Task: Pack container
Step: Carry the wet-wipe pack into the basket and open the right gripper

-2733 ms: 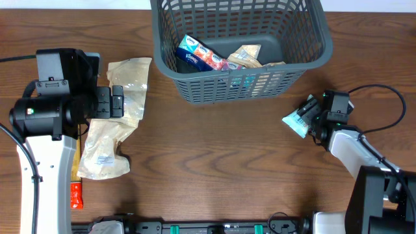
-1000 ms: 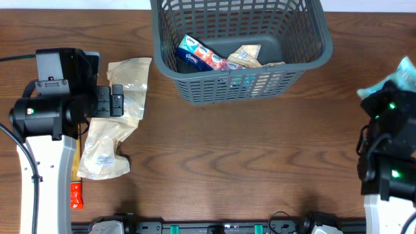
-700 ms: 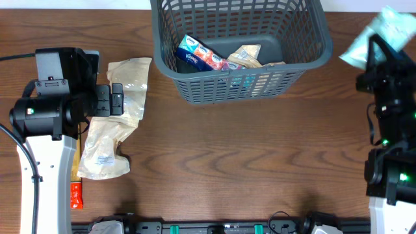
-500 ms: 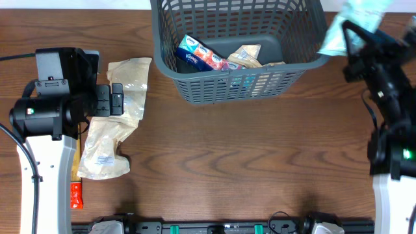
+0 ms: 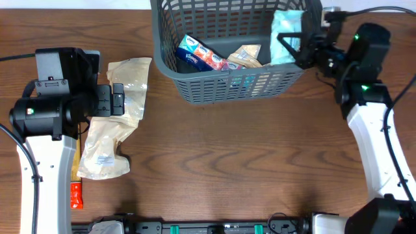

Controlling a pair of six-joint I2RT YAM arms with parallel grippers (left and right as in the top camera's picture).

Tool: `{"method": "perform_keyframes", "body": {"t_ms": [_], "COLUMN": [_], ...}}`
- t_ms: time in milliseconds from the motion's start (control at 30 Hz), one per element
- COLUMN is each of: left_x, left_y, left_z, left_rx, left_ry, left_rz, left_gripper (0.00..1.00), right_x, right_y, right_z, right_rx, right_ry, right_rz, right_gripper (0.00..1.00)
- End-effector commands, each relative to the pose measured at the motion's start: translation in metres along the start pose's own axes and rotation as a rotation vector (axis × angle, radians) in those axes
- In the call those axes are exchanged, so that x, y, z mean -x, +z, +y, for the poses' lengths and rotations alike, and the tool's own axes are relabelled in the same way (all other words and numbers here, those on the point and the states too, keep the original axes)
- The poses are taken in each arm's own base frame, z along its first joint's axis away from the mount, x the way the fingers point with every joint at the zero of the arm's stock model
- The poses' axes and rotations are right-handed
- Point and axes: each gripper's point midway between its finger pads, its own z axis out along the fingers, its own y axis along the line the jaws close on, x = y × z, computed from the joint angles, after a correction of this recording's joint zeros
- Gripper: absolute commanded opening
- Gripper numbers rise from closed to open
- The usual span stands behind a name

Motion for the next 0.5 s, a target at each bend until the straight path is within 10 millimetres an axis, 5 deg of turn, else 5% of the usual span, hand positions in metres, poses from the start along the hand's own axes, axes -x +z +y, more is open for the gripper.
{"method": "perform_keyframes", "body": {"t_ms": [0, 67, 133, 200, 467], "left_x": [0.0005, 0.0006, 0.0006, 0.0006, 0.0007], "left_y": [-0.0007, -0.0007, -0.0007, -0.0007, -0.0007], "left_z": [-0.0014, -0.0014, -0.0014, -0.0014, -0.0014], "left_rx": [-0.007, -0.007, -0.007, -0.007, -0.007], "left_ry": [0.014, 0.014, 0.014, 0.014, 0.014], "left_rz": [0.002, 0.002, 0.002, 0.002, 0.001], "left_gripper": [0.99, 0.99, 0.99, 0.99, 0.99], "right_x": [-0.0060, -0.0078, -0.0087, -0.0104, -0.0154], "right_y": [0.0103, 0.0116, 0.0118, 0.0117, 0.0115], "right_z": [0.0186, 0.0202, 0.0205, 0.0199, 0.0183], "right_rx": [0.067, 0.069, 0.069, 0.067, 0.062], "right_ry": [-0.040, -0.046, -0.044, -0.038, -0.033], "right_rz": [0.037, 0.042, 0.046, 0.052, 0.070], "right_gripper": [0.03, 0.13, 0.64, 0.98, 0.99]}}
